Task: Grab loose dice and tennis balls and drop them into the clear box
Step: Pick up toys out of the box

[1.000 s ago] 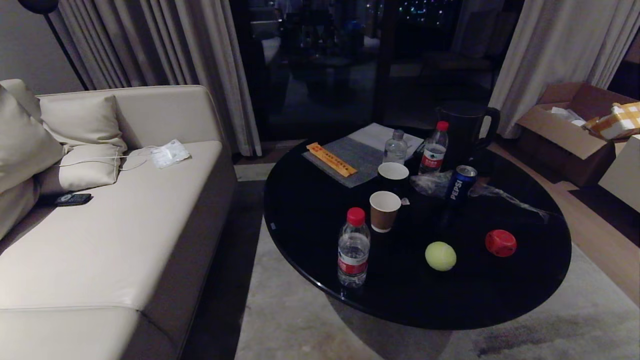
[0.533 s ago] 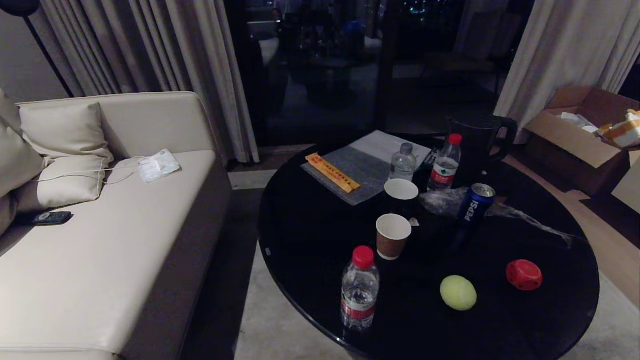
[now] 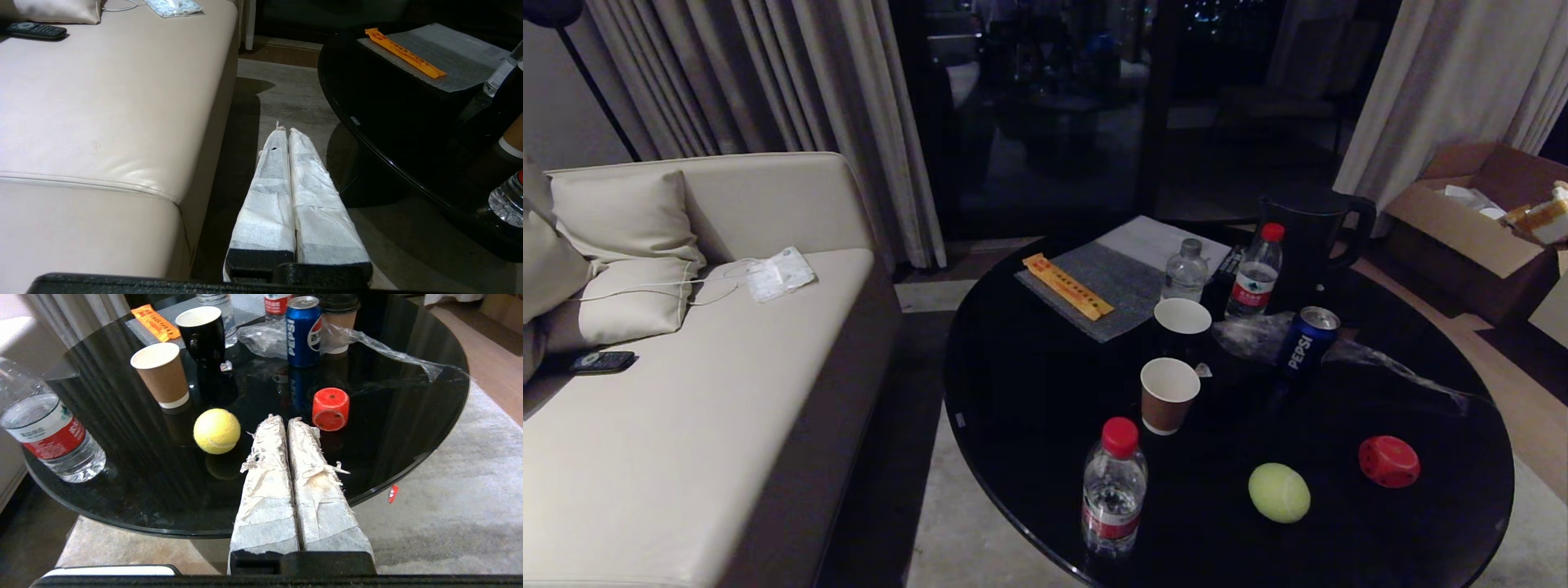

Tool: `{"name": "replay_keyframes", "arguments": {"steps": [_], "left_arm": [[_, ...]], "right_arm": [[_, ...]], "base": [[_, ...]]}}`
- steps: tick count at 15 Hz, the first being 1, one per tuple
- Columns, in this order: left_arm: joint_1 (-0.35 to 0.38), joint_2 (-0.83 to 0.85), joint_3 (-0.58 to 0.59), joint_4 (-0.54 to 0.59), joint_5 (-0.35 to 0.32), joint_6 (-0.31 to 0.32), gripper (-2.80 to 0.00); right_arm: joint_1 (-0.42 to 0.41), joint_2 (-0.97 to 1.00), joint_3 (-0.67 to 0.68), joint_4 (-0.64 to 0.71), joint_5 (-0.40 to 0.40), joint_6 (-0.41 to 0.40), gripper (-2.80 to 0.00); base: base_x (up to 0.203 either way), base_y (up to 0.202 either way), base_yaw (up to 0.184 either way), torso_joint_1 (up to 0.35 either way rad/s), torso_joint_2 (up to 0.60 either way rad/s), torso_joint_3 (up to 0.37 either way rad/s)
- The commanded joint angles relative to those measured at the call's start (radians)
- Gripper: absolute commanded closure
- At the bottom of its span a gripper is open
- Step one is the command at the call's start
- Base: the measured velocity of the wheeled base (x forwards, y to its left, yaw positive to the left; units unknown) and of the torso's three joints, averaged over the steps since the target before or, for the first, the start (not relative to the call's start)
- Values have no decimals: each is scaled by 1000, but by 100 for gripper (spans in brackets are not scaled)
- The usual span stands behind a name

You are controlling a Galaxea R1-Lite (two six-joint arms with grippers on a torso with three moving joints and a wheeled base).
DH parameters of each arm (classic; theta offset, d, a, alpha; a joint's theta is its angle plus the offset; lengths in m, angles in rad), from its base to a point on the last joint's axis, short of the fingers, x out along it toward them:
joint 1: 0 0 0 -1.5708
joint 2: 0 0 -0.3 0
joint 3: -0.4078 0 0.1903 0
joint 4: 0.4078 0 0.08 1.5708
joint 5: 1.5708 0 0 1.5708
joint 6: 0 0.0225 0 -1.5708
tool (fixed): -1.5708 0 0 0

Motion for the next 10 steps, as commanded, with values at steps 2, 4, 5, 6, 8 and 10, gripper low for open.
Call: {"name": "replay_keyframes", "arguments": {"steps": [2, 4, 5, 6, 8, 10], "left_arm": [[0, 2, 2, 0, 0, -3, 0], [-1, 2, 2, 0, 0, -3, 0], [0, 2, 2, 0, 0, -3, 0], [-1, 2, 2, 0, 0, -4, 0], [-1, 2, 2, 0, 0, -6, 0], [0, 2, 2, 0, 0, -6, 0]], "right_arm": [[0, 2, 9, -1, 0, 1, 0], [0, 2, 9, -1, 0, 1, 0], [0, 2, 9, -1, 0, -1, 0], [0, 2, 9, -1, 0, -4, 0], [0, 2, 9, -2, 0, -3, 0], [0, 2, 9, -1, 0, -5, 0]], "base": [[2, 0, -49, 1, 1, 1], [2, 5, -155, 5, 2, 2], [-2, 8, -160, -1, 0, 6], [0, 7, -159, 4, -1, 2], [0, 8, -132, 2, 2, 5], [-1, -1, -35, 3, 1, 2]]}}
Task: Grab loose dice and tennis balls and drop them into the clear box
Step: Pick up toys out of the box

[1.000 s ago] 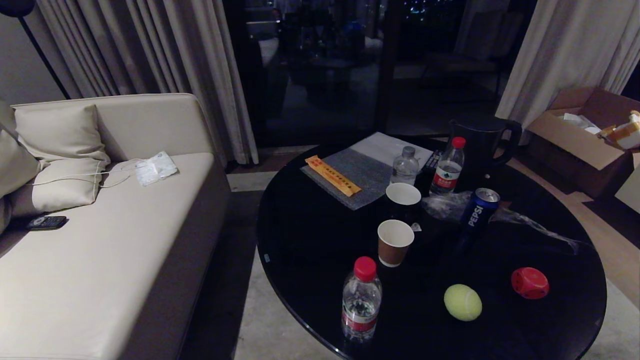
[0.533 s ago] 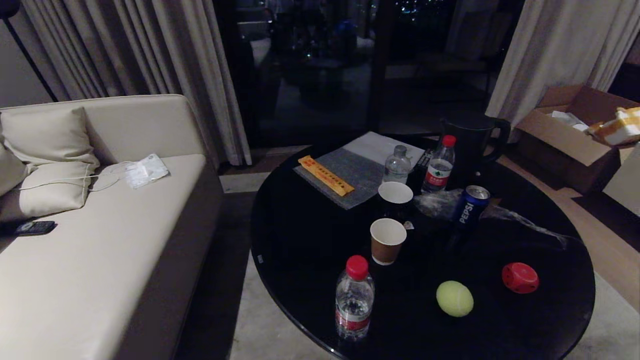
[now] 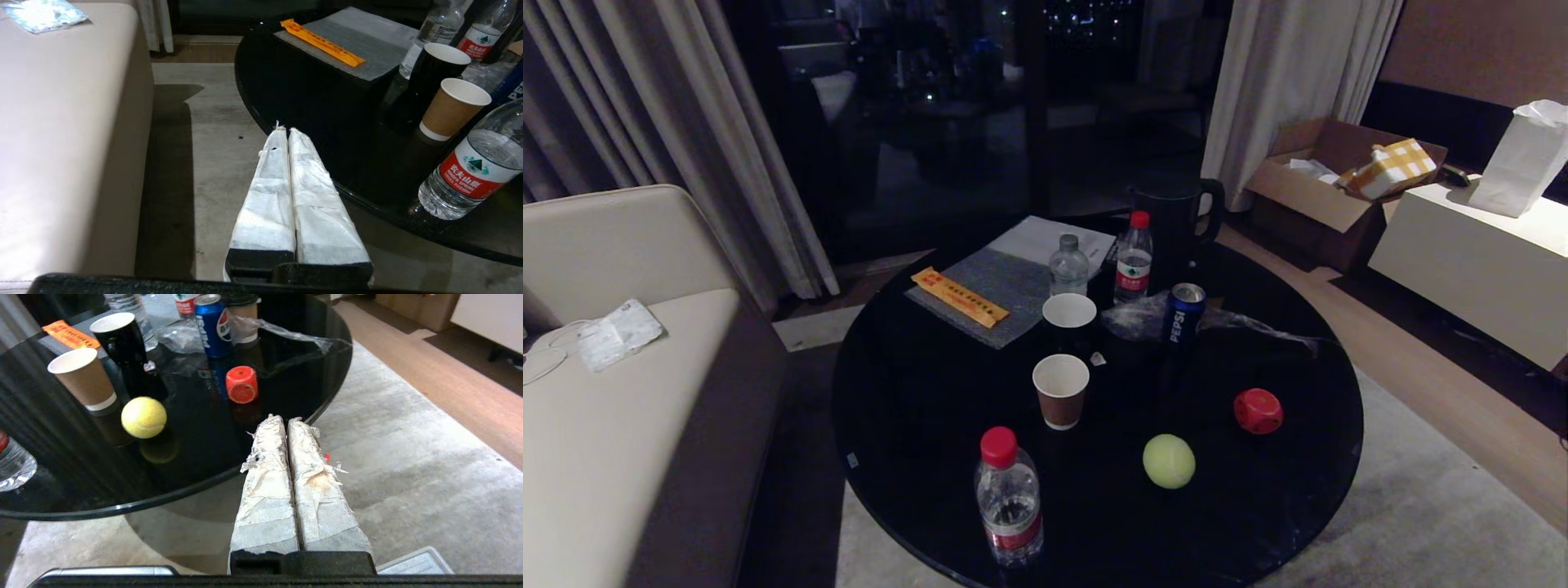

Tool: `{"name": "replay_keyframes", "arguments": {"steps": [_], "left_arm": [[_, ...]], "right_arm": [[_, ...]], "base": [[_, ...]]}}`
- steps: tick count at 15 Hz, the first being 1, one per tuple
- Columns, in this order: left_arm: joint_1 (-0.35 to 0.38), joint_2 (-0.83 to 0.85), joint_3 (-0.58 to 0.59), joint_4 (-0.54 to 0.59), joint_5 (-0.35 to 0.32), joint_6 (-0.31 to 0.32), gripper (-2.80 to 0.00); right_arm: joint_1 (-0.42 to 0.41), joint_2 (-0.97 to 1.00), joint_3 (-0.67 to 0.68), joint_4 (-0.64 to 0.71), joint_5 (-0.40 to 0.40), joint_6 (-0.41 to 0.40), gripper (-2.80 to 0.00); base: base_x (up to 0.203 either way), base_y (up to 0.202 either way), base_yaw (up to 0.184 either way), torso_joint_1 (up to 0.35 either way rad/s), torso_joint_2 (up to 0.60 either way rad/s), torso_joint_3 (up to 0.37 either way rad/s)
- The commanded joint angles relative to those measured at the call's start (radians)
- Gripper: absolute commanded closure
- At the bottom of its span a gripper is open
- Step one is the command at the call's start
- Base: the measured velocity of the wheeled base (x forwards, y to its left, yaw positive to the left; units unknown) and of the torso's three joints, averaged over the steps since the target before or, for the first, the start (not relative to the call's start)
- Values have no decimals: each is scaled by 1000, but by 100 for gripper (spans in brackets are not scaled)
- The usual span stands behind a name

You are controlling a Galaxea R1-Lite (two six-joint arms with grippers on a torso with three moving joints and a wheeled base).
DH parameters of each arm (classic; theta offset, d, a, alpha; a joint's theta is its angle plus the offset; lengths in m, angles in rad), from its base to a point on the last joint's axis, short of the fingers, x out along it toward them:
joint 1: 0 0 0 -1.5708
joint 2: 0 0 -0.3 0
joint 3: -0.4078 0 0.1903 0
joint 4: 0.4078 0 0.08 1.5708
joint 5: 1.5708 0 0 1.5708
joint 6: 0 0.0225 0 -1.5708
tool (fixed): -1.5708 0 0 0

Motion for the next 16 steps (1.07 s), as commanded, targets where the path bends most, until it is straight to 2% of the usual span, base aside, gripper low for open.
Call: {"name": "replay_keyframes", "arguments": {"steps": [1, 5, 14, 16], "left_arm": [[1, 2, 2, -1, 1, -1, 0], [1, 2, 2, -2, 1, 0, 0], [-1, 2, 2, -2, 1, -1, 0], [1, 2, 2, -2, 1, -1, 0]], "right_arm": [[0, 1, 9, 1, 0, -6, 0], [0, 0, 11, -1, 0, -8, 0], [0, 2, 9, 1, 0, -13, 0], [0, 2, 9, 3, 6, -37, 0]], "base": [[0, 0, 0, 0, 0, 0], [0, 0, 0, 2, 1, -31], [0, 0, 0, 3, 3, -194], [0, 0, 0, 4, 1, -197]]}}
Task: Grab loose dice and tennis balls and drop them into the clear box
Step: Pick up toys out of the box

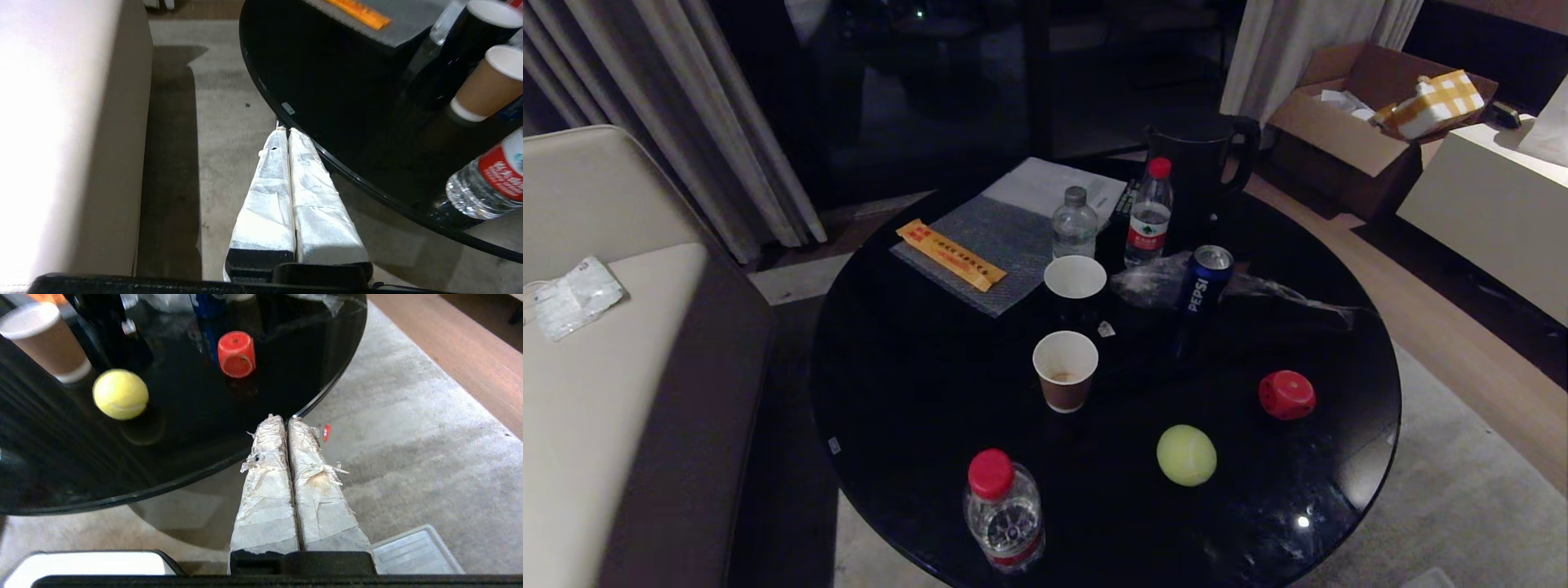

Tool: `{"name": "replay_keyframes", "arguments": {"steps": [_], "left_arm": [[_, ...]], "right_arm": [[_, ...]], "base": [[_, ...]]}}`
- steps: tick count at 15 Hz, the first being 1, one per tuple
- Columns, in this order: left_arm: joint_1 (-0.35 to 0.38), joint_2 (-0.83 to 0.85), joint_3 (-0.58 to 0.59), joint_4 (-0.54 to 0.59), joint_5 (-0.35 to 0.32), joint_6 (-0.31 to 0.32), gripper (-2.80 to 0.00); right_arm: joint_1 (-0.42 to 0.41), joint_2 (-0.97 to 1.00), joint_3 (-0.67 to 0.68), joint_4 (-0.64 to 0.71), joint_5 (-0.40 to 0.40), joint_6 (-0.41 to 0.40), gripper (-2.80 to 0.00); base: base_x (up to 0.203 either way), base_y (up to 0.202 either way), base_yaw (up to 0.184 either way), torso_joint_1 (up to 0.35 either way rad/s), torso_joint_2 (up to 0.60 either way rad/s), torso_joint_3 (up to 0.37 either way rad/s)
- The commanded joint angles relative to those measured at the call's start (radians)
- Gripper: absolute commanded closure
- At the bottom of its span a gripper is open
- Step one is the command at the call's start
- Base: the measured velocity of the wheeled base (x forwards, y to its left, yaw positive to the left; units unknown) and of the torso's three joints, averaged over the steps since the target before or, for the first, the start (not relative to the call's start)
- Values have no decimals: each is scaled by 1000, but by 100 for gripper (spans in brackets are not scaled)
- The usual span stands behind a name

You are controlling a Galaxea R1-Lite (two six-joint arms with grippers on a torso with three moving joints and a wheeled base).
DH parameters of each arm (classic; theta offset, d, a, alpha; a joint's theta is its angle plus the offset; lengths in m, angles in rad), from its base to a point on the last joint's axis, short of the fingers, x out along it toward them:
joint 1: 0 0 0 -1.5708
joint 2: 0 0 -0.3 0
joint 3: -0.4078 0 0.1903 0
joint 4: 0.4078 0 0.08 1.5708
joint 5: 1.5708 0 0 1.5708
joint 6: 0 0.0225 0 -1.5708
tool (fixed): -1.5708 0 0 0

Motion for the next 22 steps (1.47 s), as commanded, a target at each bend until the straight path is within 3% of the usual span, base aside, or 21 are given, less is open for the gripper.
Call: {"name": "replay_keyframes", "arguments": {"steps": [1, 4, 6, 12, 16, 19, 20, 21, 22], "left_arm": [[0, 2, 2, 1, 1, 0, 0], [-1, 2, 2, 0, 1, 0, 0], [1, 2, 2, 0, 1, 0, 0], [-1, 2, 2, 0, 1, 0, 0], [1, 2, 2, 0, 1, 0, 0], [0, 2, 2, 0, 1, 0, 0], [0, 2, 2, 0, 1, 0, 0], [1, 2, 2, 0, 1, 0, 0], [0, 2, 2, 0, 1, 0, 0]], "right_arm": [[0, 2, 9, 4, 2, -6, 0], [-4, 9, -27, 28, -6, -6, 0], [-6, 95, -150, 96, -3, -6, 0], [2, 762, -515, 181, 29, 26, 0], [82, 1161, -671, 78, 44, 137, 0], [136, 1377, -712, -19, 46, 177, 0], [145, 1434, -719, -50, 47, 179, -186], [151, 1487, -727, -69, 46, 177, -280], [158, 1538, -738, -80, 45, 172, -280]], "base": [[0, 0, 0, -1, 4, -135], [0, 0, 0, 4, 4, -58], [0, 0, 0, 0, 0, 0], [0, 0, 0, 0, 0, 0], [0, 0, 0, 0, 0, 0], [0, 0, 0, 0, 0, 0], [0, 0, 0, 0, 0, 0], [0, 0, 0, 0, 0, 0], [0, 0, 0, 0, 0, 0]]}}
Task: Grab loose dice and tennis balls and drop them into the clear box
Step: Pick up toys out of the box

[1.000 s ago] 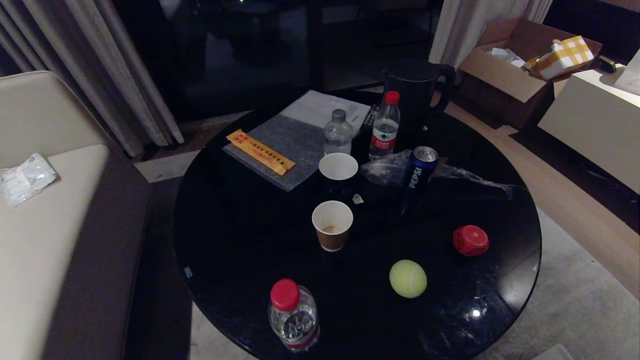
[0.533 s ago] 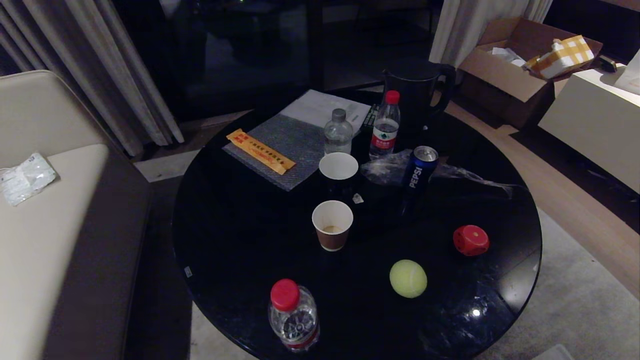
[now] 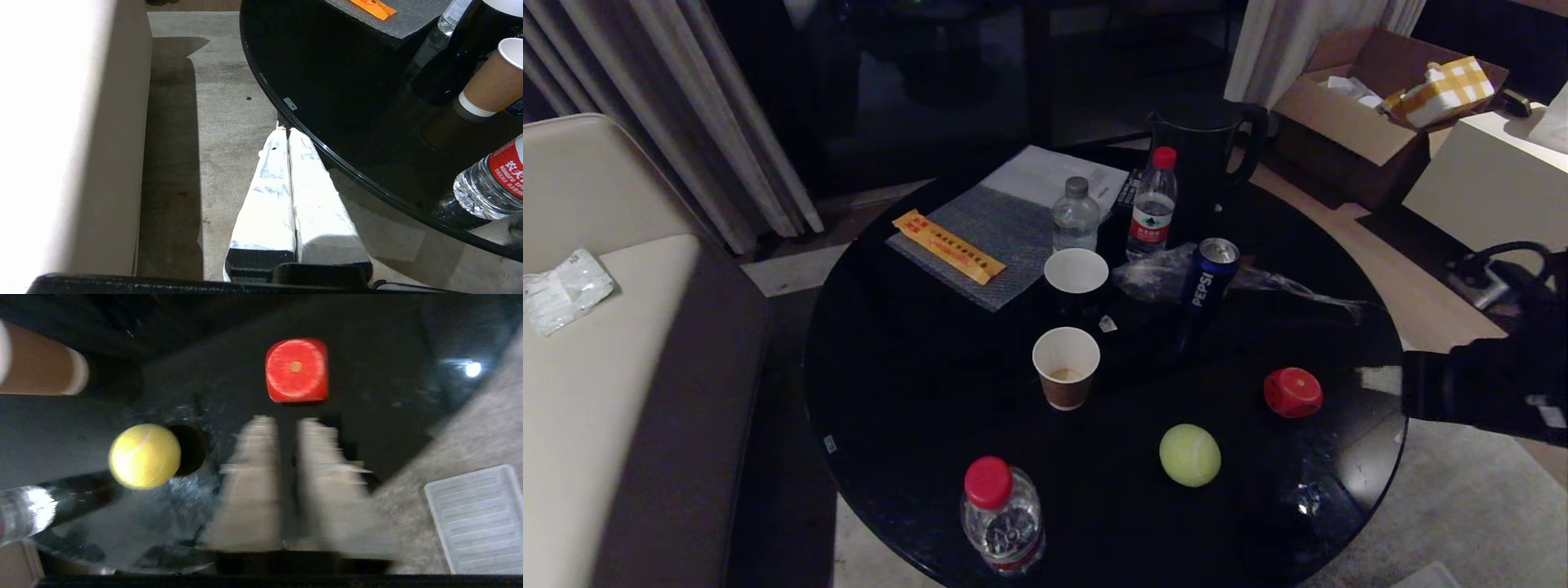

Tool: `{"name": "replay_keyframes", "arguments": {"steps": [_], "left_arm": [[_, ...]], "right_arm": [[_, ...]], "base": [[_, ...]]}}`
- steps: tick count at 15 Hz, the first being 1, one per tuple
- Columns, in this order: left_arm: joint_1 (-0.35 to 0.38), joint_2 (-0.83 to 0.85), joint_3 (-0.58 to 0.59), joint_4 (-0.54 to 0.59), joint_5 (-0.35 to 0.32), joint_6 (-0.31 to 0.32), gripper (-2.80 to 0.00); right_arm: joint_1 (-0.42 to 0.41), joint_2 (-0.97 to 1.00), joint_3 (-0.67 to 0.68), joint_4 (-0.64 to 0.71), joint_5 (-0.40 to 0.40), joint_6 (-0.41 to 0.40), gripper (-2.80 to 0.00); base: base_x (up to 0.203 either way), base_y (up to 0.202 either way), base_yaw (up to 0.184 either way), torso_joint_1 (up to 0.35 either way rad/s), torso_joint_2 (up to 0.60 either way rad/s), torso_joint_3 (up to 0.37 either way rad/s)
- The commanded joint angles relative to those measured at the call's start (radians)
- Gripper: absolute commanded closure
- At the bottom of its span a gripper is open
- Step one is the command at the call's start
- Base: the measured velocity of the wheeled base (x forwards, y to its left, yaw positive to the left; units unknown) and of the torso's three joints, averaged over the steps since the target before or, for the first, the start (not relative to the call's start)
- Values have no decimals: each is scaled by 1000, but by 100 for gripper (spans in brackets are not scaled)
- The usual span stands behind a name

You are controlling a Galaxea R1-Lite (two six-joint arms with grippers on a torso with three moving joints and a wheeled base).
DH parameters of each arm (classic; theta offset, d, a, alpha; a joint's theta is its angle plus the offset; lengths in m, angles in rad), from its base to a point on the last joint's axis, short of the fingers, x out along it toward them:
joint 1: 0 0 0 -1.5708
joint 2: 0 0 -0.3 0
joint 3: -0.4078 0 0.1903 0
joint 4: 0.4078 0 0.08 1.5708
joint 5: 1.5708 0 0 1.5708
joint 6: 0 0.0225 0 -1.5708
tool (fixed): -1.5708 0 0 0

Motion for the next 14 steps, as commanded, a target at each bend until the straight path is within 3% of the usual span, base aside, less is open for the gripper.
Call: {"name": "replay_keyframes", "arguments": {"steps": [1, 8, 10, 12, 13, 14], "left_arm": [[1, 2, 2, -1, 1, -1, 0], [0, 2, 2, -1, 1, -1, 0], [1, 2, 2, -1, 1, -1, 0], [1, 2, 2, -1, 1, -1, 0], [0, 2, 2, -1, 1, -1, 0], [-1, 2, 2, -1, 1, -1, 0]], "right_arm": [[18, 194, -22, -18, -2, -7, -280], [20, 354, -36, -186, -65, -44, -280], [20, 383, -37, -230, -140, -42, -280], [19, 404, -37, -237, -153, -37, -280], [16, 406, -37, -237, -155, -37, 0], [13, 412, -38, -236, -155, -40, 0]], "base": [[0, 0, 0, 0, 0, 0], [0, 0, 0, 0, 0, 0], [0, 0, 0, 0, 0, 0], [0, 0, 0, 0, 0, 0], [0, 0, 0, 0, 0, 0], [0, 0, 0, 0, 0, 0]]}}
